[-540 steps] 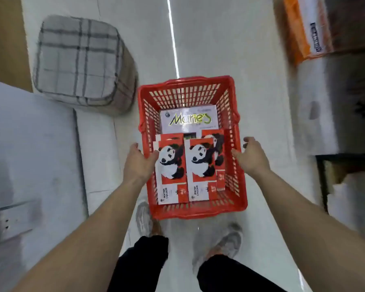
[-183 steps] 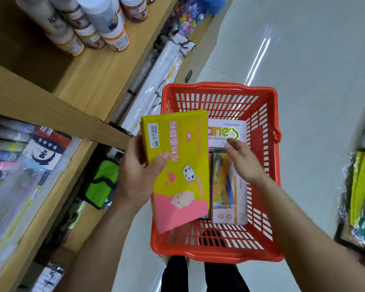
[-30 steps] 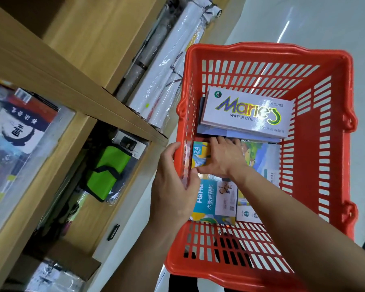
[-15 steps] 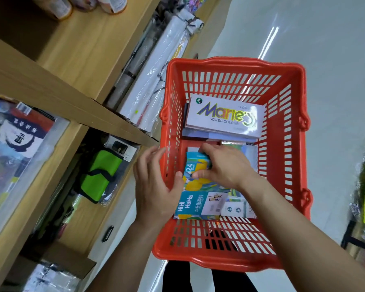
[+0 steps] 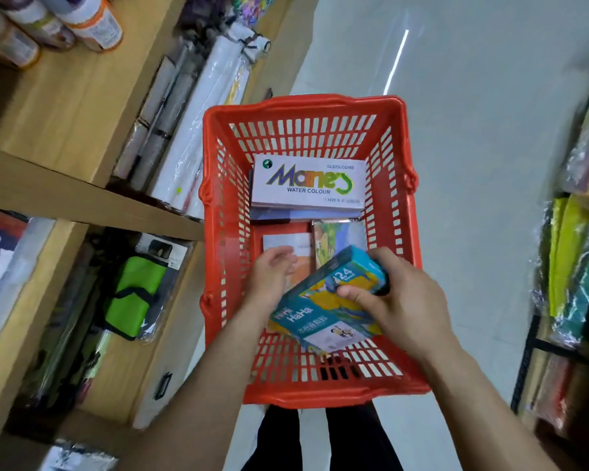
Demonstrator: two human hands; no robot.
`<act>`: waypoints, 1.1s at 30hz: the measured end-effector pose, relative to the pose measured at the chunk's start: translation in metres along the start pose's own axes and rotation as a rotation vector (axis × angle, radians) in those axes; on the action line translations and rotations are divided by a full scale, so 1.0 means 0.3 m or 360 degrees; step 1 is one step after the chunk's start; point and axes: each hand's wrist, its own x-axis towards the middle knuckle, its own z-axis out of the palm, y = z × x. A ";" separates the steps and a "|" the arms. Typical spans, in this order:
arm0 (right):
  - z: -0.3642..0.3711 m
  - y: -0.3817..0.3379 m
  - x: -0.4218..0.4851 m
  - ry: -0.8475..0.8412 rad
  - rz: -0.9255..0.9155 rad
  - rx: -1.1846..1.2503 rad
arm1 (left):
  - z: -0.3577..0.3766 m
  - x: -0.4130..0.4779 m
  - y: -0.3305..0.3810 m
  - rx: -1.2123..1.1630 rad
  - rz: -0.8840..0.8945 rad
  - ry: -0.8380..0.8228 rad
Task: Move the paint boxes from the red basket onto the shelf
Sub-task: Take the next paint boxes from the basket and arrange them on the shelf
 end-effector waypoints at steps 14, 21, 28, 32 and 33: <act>0.092 0.069 -0.240 0.0417 0.0852 -0.0218 | 0.122 0.272 -0.117 0.0256 -0.0091 -0.0354; 0.115 0.082 -0.249 0.0437 0.0861 -0.0206 | 0.137 0.254 -0.147 0.0275 0.0016 -0.0345; 0.098 0.076 -0.244 0.0419 0.0862 -0.0157 | 0.157 0.271 -0.131 0.0151 -0.0109 -0.0320; 0.079 0.078 -0.238 0.0419 0.0826 -0.0043 | 0.174 0.257 -0.098 0.0067 -0.0162 -0.0430; 0.076 0.079 -0.239 0.0409 0.0816 -0.0018 | 0.173 0.250 -0.090 0.0064 -0.0147 -0.0450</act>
